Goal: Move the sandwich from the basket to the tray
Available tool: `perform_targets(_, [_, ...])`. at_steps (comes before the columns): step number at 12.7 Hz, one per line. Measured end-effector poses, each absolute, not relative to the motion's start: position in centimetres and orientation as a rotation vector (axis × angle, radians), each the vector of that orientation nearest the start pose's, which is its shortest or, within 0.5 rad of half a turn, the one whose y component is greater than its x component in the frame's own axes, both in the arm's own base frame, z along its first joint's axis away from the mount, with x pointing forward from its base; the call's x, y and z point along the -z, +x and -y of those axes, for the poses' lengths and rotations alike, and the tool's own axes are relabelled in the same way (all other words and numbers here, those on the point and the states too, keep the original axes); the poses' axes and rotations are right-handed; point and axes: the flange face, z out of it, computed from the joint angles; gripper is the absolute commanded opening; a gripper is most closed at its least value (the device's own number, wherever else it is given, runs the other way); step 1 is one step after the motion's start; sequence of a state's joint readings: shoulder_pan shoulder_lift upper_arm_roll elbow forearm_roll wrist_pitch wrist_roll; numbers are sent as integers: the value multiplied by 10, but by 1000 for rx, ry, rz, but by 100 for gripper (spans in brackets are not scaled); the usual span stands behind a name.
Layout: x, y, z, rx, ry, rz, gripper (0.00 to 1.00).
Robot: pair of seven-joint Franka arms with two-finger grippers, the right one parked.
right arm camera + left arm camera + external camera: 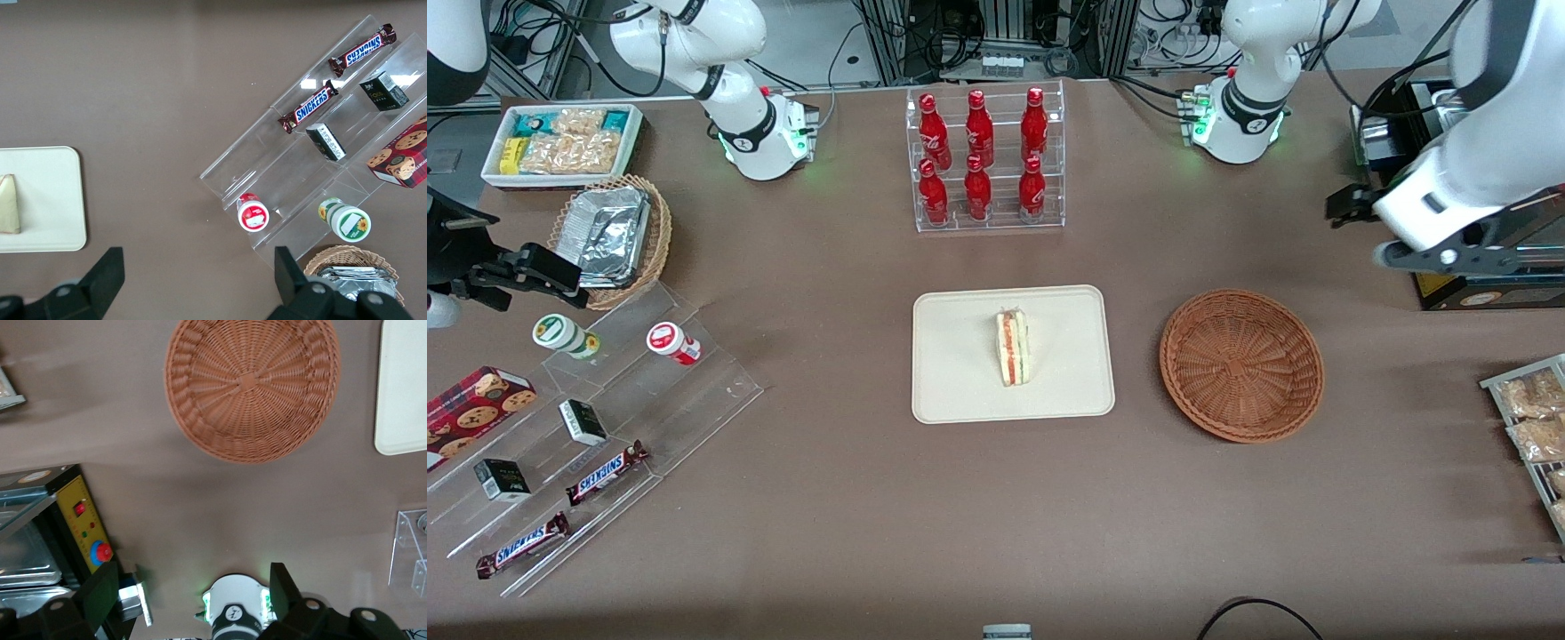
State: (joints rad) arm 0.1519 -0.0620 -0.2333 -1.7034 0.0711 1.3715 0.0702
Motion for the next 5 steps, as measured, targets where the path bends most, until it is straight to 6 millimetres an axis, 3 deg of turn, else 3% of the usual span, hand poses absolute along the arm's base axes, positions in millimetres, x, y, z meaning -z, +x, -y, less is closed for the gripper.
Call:
perform_targets(3, [-616,502,12,-352,-3039,-175,100])
perform_targets(5, [-625,502,3,-324,-3047,-151,100])
